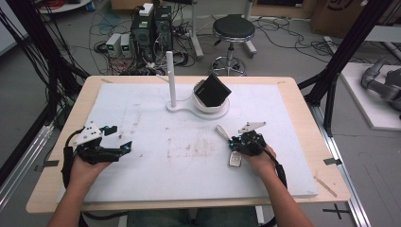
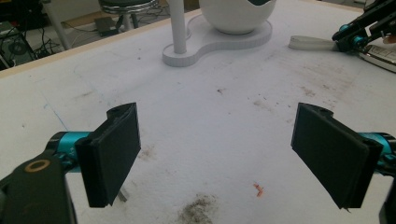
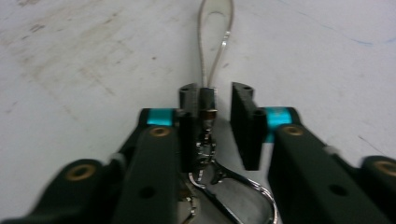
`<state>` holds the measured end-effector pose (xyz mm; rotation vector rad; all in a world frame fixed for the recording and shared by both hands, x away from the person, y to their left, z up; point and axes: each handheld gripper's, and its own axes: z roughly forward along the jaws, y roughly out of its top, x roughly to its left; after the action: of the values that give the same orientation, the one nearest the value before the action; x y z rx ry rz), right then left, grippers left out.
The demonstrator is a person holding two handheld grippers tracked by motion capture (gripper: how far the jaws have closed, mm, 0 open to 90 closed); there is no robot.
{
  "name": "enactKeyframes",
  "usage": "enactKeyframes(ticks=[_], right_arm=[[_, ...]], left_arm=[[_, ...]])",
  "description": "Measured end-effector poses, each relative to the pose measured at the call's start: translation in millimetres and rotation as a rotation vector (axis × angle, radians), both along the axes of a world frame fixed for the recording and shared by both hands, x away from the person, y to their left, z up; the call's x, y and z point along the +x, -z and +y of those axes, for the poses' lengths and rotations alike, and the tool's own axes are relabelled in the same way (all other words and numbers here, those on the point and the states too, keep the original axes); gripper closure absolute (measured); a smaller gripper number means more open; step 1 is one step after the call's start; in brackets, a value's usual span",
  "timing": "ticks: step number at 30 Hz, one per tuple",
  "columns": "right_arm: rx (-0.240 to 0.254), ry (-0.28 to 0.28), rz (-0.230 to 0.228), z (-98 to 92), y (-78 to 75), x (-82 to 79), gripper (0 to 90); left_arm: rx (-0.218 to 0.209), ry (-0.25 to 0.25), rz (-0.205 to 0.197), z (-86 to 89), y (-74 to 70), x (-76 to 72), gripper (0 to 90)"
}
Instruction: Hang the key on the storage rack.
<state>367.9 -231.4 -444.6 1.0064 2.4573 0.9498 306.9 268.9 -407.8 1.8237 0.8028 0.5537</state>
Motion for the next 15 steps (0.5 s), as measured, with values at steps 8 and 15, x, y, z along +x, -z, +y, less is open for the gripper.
enactKeyframes(ticks=[8,15], right_arm=[[-0.015,-0.016,-0.020,2.9,-2.5,-3.1,82.5],[0.065,-0.011,-0.066,2.6,-16.6,-7.2,82.5]], left_arm=[[0.005,0.002,0.000,-0.5,0.0,0.1,15.6],[-0.002,-0.003,-0.001,1.2,-0.5,-0.3,15.6]])
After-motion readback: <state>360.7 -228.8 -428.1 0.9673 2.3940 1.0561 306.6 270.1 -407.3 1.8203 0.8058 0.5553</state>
